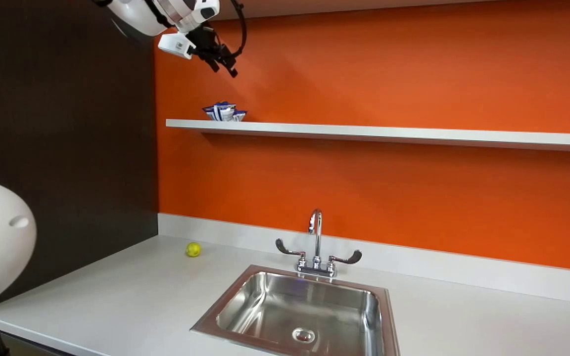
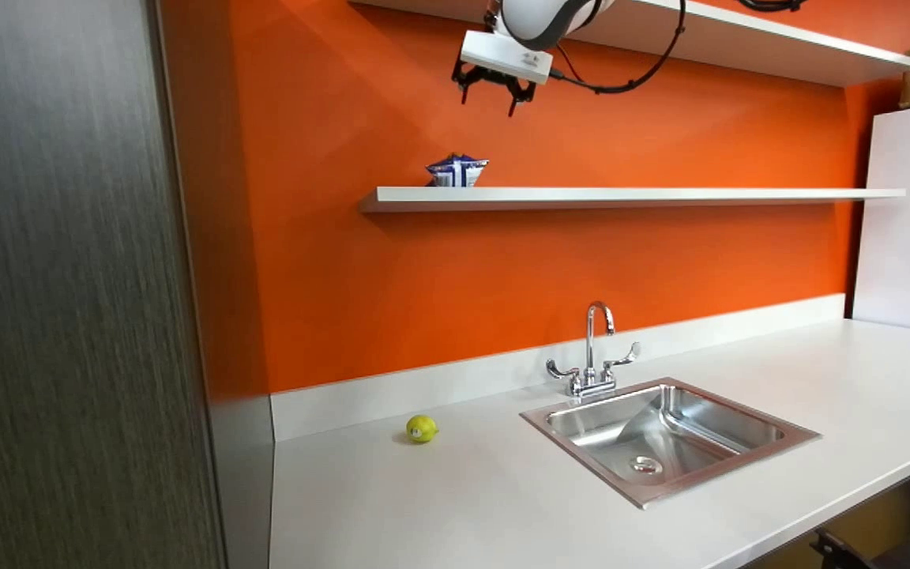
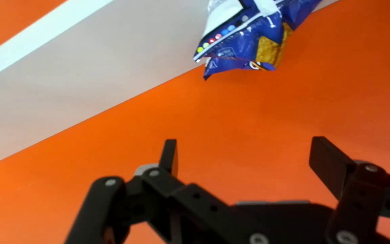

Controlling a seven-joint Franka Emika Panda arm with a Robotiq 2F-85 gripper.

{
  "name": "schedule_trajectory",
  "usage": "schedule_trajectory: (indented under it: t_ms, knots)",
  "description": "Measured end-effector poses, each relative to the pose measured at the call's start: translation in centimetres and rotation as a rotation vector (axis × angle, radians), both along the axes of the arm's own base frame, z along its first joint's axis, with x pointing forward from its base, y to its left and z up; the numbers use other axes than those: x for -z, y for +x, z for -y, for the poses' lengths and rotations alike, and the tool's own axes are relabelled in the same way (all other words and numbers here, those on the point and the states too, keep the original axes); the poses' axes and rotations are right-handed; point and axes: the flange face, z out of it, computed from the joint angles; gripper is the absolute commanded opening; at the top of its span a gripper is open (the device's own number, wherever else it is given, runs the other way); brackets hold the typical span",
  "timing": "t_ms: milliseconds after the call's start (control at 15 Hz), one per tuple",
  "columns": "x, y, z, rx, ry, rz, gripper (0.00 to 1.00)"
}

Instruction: Place the bag of doritos on the left side of the bottom shelf

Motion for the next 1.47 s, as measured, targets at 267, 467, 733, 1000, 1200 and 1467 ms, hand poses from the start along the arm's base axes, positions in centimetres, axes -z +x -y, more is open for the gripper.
schedule_trajectory:
  t_ms: [267, 467, 733, 1000, 1200, 1467]
  knots:
    - [0.9, -2.1, 2.6, -0.010, -0.027, -0.096, 1.00]
    - [1.2, -4.8, 3.3, -0.020, -0.059, -0.179, 1.00]
    - [1.5, -9.6, 3.3, -0.025, -0.061, -0.304, 1.00]
    - [3.0, -14.1, 3.8, -0.027, -0.031, -0.470, 1.00]
    - [5.1, -16.5, 4.5, -0.021, -0.014, -0.587, 1.00]
    - [9.1, -18.2, 5.8, -0.050, 0.014, -0.698, 1.00]
